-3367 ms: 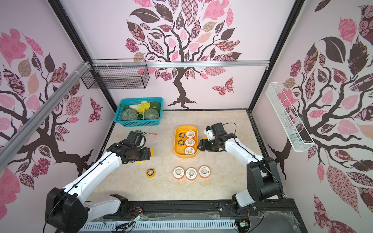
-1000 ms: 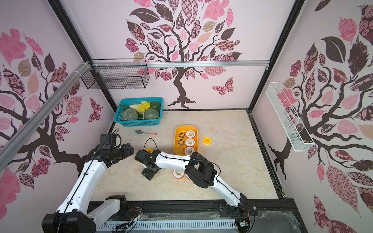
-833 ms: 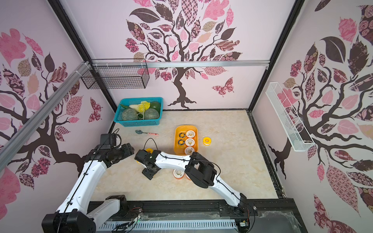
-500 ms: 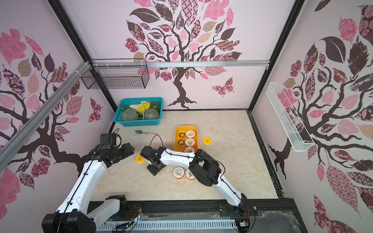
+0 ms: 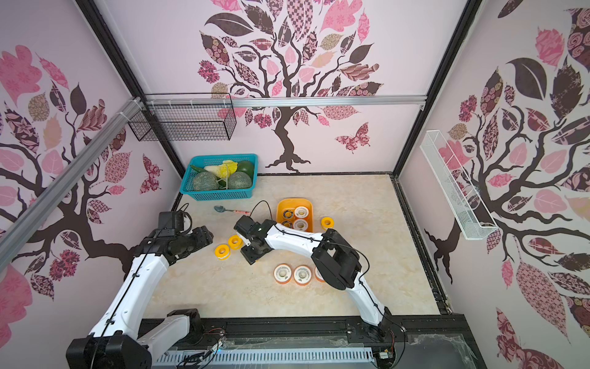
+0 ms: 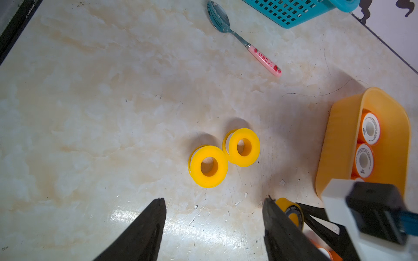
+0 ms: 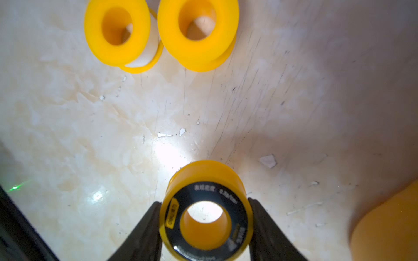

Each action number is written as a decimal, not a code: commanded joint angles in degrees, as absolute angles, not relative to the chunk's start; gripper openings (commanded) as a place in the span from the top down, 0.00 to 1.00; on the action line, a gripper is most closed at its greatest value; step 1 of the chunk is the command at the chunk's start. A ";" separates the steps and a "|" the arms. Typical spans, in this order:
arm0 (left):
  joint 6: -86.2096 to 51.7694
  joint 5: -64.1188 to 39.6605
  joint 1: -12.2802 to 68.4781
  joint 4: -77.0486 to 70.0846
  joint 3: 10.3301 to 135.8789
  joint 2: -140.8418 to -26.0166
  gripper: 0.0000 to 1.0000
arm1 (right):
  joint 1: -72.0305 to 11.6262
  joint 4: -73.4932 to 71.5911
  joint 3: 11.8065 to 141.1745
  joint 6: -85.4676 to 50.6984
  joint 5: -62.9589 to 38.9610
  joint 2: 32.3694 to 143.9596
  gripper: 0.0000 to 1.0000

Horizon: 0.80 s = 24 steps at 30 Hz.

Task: Put the sealing tape into the storage box
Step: Pick up the sealing tape at the center of the board, then place the sealing tape in the storage box.

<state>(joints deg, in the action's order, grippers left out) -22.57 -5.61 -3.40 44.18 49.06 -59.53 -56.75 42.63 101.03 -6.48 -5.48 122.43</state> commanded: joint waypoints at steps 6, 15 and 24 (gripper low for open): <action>-22.24 -6.27 -3.69 43.15 48.42 -59.68 0.27 | -47.42 38.24 97.84 -10.22 -16.52 112.64 0.50; -22.15 -6.59 -3.63 43.15 48.43 -59.86 0.28 | -39.24 37.37 93.93 -11.95 -16.87 109.13 0.50; -22.06 -6.74 -3.62 42.89 48.43 -60.12 0.28 | -37.36 41.12 92.83 -10.10 -8.61 110.38 0.50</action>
